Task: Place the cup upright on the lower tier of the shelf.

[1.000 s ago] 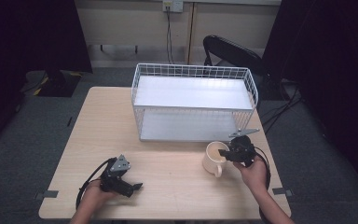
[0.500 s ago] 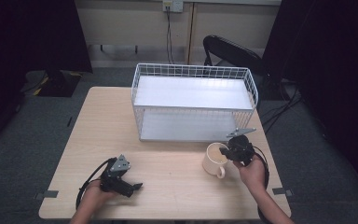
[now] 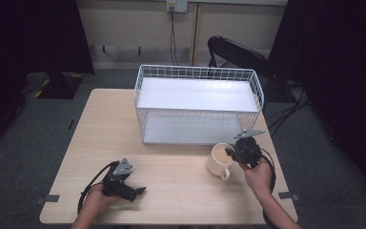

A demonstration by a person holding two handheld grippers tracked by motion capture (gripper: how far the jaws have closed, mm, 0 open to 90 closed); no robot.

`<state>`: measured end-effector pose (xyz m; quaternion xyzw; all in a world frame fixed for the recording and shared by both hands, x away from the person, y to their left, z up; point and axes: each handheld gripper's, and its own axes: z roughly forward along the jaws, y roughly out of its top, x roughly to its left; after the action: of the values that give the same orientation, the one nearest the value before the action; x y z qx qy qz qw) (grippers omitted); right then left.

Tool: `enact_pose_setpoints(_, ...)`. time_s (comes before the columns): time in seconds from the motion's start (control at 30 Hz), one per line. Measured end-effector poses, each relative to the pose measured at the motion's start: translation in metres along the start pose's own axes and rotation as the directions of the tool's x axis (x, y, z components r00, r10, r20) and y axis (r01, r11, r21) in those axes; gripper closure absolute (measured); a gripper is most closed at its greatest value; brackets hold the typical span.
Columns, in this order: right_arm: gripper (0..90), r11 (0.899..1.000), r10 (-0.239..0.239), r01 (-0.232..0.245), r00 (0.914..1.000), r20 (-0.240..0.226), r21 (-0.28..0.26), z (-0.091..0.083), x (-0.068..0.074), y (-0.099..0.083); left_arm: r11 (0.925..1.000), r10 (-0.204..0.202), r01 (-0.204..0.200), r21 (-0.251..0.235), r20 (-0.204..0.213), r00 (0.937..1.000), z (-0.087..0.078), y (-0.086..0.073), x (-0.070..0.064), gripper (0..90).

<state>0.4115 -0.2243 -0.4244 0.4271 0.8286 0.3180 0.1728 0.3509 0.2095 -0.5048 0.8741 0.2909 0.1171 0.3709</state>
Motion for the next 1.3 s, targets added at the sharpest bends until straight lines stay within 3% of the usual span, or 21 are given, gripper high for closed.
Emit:
enact_pose_setpoints(0.43,82.3,0.999,0.013,-0.012,0.9996,0.025,-0.029,0.0,0.002,0.01,1.0,0.0,0.0,0.0,0.0,1.0,0.0,0.0,0.0,0.0)
enact_pose_setpoints(1.3,82.3,0.996,0.069,-0.064,0.9941,0.083,-0.067,-0.003,-0.011,0.026,1.0,-0.001,0.001,-0.001,0.0,1.0,0.0,0.0,0.0,0.0)
